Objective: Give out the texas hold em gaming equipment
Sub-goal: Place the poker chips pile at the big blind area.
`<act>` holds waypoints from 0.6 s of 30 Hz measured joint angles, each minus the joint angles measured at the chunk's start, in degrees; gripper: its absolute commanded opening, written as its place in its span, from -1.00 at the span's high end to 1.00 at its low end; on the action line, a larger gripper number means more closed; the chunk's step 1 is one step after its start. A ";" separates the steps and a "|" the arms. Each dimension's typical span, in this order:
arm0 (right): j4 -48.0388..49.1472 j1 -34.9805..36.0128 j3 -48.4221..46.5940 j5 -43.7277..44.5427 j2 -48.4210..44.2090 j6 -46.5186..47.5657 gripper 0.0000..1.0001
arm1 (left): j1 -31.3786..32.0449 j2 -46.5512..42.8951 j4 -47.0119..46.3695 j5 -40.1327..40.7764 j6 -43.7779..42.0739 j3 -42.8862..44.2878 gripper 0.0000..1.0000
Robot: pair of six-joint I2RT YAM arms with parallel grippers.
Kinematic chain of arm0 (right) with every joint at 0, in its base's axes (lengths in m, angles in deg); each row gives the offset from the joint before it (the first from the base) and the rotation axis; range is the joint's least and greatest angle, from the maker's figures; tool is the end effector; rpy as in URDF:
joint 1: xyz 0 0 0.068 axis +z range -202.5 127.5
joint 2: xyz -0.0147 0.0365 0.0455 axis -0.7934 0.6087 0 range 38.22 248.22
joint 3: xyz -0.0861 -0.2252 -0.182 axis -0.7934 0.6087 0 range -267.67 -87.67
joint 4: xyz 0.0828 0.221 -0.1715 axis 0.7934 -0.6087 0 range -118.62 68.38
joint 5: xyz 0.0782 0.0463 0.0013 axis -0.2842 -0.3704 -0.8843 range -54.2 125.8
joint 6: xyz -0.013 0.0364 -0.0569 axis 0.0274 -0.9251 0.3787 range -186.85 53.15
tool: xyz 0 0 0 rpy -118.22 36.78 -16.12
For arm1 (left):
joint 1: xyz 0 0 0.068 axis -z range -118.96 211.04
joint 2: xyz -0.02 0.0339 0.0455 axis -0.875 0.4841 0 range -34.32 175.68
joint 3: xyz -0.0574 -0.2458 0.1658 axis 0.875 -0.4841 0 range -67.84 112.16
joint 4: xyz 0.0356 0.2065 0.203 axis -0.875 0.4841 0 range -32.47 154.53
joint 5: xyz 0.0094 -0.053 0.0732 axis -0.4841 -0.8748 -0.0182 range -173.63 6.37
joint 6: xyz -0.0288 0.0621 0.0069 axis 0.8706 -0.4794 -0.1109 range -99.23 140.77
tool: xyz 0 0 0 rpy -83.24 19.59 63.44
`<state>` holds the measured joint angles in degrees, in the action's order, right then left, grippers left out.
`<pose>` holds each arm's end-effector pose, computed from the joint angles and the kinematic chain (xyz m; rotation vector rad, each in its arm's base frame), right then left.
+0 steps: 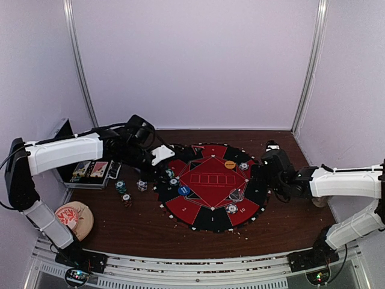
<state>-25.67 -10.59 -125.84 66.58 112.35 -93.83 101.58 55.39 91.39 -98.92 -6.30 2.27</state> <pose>0.2365 0.1741 0.2041 -0.0057 2.1571 0.0784 0.2760 -0.2552 0.2685 1.4863 2.0208 -0.4311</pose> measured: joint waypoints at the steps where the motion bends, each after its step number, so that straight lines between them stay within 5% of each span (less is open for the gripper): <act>1: 0.02 -0.17 0.04 0.39 -0.28 -0.09 -0.97 | 1.46 1.01 0.13 0.07 0.09 1.03 0.44; 12: -0.50 -5.60 3.10 5.49 -5.77 -2.97 -0.98 | 22.10 17.57 2.19 2.45 0.02 18.14 0.44; 18: -1.07 -8.68 4.68 6.95 -9.44 -4.55 -0.98 | 26.67 26.14 2.80 1.53 -0.76 27.26 0.44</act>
<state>-26.74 -19.27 -121.17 73.53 102.91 -98.38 128.24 81.53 94.19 -97.39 -7.07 29.52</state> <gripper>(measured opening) 0.989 0.380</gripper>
